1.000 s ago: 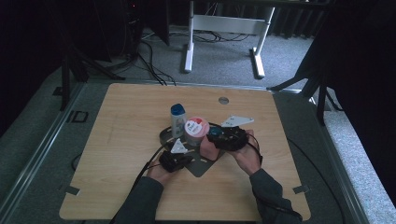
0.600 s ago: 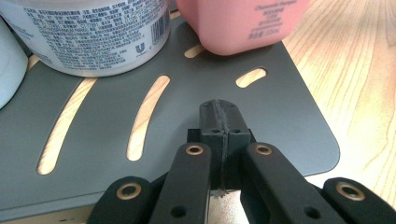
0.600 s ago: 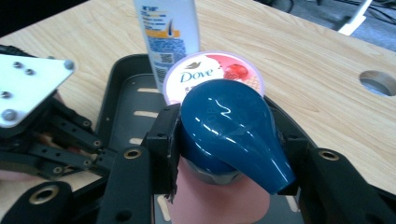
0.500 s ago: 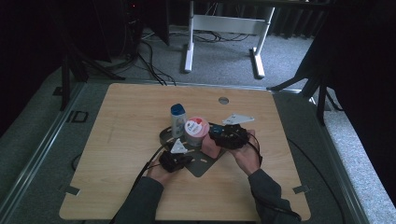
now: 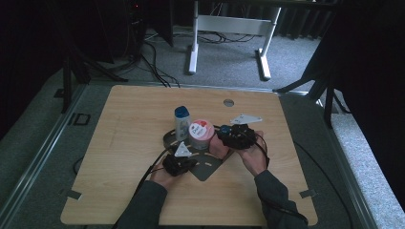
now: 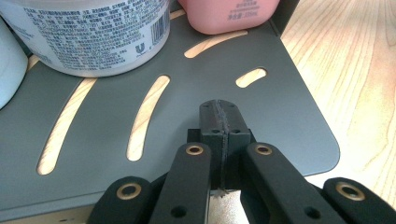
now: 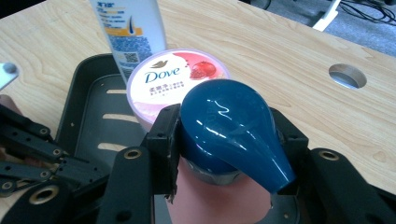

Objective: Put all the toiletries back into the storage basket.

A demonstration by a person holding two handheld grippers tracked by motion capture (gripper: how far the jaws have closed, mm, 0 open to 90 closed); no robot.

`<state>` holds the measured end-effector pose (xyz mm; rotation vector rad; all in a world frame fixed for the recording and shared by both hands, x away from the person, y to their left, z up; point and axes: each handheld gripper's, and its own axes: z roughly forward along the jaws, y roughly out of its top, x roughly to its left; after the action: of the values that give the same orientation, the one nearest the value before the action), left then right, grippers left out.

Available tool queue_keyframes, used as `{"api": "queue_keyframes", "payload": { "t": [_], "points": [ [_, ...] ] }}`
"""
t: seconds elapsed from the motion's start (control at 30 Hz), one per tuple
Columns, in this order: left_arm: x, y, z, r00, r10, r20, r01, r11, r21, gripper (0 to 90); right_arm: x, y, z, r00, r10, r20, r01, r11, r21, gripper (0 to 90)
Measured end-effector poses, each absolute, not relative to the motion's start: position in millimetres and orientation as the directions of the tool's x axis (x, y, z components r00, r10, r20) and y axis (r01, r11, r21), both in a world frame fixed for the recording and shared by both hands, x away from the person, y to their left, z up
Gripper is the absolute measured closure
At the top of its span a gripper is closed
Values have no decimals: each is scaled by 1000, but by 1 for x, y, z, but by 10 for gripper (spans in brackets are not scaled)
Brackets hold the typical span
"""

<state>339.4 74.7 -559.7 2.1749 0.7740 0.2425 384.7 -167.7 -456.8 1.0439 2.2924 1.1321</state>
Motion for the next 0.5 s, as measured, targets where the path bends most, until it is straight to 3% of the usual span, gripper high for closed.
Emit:
{"api": "queue_keyframes", "payload": {
  "t": [0.5],
  "points": [
    [339, 75, -560, 794, 602, -79, 449, -494, 744, 900, 398, -173, -458, -637, 771, -1, 460, 381, 802, 535]
  ]
}}
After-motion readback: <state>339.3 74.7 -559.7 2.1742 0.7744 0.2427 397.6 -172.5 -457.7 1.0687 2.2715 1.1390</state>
